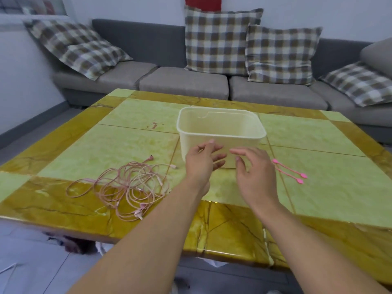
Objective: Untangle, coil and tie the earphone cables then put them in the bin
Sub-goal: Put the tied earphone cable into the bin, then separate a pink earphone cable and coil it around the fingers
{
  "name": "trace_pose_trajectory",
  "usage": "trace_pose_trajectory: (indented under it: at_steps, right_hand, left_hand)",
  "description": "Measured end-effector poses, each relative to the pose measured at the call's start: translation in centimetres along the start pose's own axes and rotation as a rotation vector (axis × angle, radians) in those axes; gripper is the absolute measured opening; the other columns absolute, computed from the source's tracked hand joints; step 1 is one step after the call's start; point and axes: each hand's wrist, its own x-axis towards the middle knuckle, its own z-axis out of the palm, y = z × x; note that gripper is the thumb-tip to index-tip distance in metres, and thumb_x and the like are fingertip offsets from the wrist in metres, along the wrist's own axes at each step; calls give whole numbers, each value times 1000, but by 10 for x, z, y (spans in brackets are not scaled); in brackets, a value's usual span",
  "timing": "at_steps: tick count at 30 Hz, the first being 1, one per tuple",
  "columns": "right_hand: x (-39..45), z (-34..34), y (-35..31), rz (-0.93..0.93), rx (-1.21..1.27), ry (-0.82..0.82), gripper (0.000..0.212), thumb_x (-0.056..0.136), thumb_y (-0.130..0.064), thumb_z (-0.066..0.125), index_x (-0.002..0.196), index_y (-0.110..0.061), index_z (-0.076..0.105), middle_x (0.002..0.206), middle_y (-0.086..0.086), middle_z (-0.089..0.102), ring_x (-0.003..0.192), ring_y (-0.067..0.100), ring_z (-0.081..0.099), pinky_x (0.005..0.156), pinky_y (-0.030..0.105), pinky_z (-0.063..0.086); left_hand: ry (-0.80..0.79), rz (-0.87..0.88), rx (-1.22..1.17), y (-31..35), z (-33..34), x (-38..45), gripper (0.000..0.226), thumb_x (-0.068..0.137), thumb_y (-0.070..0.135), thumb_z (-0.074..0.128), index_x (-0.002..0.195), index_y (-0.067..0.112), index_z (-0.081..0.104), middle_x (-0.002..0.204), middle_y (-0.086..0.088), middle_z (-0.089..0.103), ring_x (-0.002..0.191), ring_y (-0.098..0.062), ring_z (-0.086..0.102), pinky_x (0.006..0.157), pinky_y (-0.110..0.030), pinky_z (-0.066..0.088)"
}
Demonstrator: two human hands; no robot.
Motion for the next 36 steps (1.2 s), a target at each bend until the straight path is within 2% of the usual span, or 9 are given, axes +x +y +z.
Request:
trace_pose_trajectory:
  at_steps: [7,12,15,18,22,26,31,33,36]
  right_hand:
    - [-25,42,-25,44,24,-415,19,91,-21,72,106,-32,72,105,-15,68,103,9,59,95,35,50]
    - [-35,80,-51,33,41,-569,46,100,-30,61,145,-32,52,143,-7,56,132,15,50,110,34,42]
    - [-37,95,-62,35,50,-695,66,104,-40,52,161,-28,22,159,-1,40,145,22,35,115,39,35]
    - [-38,111,-67,21,-69,-787,76,100,-46,56,162,-22,19,149,5,51,138,30,40,110,45,38]
    - [-36,115,-61,83,-87,-659,21,93,-40,68,110,-28,72,104,2,72,110,24,58,91,40,49]
    - [-26,88,-52,236,189,-592,15,100,-34,61,88,-28,67,99,-11,69,95,10,62,79,28,47]
    - [-11,44,-43,620,877,-255,23,109,-17,43,92,-14,58,103,2,78,113,20,68,98,32,48]
    - [-8,19,-35,737,1149,-114,24,109,-10,37,92,-10,53,78,9,74,94,31,73,92,38,54]
    - [-3,-7,-19,769,1112,2,21,109,-12,39,92,-12,51,55,0,44,53,20,56,73,42,56]
  left_hand:
    - [101,340,701,-2,-82,-4,11,92,12,68,92,22,64,89,4,72,86,-10,69,81,-30,56]
    - [205,639,830,32,-119,-22,14,95,13,61,96,27,63,93,14,71,90,1,64,79,-17,49]
    - [277,610,824,44,-139,-22,15,99,17,54,102,30,62,97,17,71,88,-2,64,78,-30,51]
    - [162,456,921,44,-159,-20,19,103,20,48,113,31,59,98,14,74,52,-4,51,53,-28,42]
    - [78,397,903,41,-174,-16,24,104,15,45,116,30,60,98,9,76,40,-12,41,40,-26,34]
    - [110,373,928,39,-176,-11,21,105,21,45,115,30,61,107,10,72,42,-7,50,44,-20,40]
    - [207,398,935,33,-165,-10,16,103,25,50,110,29,64,94,5,71,43,-9,51,43,-26,40]
    - [247,415,908,31,-159,-9,12,101,27,54,104,30,65,91,6,70,56,-13,61,53,-31,48]
    - [224,385,993,27,-157,-5,12,96,29,61,106,27,68,101,9,71,86,-19,68,77,-36,56]
